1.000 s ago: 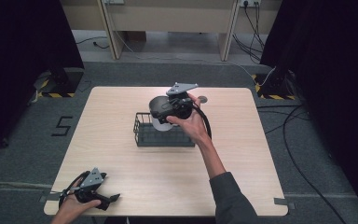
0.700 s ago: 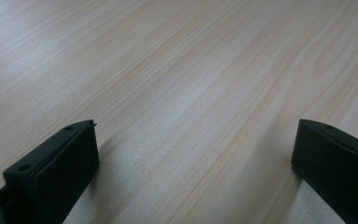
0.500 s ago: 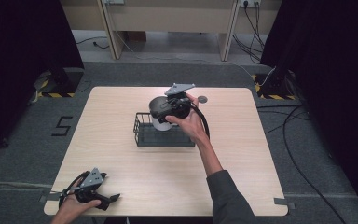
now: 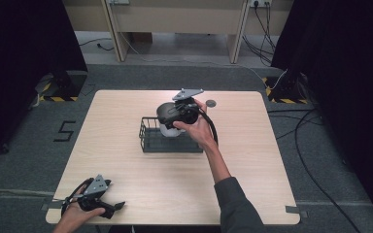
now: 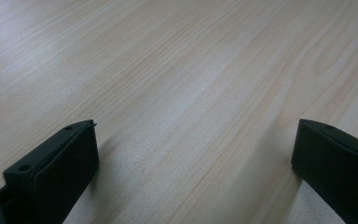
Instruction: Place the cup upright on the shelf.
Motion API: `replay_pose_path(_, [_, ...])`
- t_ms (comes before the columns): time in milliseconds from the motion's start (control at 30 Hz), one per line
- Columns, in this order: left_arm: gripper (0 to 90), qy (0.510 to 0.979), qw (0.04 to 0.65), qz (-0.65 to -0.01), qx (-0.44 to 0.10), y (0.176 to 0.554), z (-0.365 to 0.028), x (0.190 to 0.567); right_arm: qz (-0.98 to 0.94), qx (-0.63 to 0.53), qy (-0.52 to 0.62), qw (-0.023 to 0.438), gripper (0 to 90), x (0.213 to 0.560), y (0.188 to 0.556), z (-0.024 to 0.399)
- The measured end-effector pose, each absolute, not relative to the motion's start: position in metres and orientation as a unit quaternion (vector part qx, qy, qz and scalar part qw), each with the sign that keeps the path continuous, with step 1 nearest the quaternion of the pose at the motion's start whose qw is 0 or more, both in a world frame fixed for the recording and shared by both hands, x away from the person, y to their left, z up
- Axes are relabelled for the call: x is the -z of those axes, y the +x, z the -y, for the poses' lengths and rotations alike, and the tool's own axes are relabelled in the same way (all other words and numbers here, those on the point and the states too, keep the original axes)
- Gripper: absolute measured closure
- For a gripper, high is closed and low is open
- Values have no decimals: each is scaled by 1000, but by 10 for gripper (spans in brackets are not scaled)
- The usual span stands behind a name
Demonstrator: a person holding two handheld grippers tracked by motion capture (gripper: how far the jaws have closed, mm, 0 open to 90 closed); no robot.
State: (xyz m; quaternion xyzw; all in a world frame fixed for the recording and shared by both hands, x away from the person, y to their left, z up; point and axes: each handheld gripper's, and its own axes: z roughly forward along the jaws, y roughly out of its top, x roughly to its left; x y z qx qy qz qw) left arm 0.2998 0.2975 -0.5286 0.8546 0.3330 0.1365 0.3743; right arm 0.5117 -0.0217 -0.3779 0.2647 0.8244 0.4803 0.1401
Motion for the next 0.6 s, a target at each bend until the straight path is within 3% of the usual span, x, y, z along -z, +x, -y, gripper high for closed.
replay_pose_path(600, [1, 855, 375, -333, -136, 300, -298, 529, -831, -466, 279, 121, 60, 399, 516, 24])
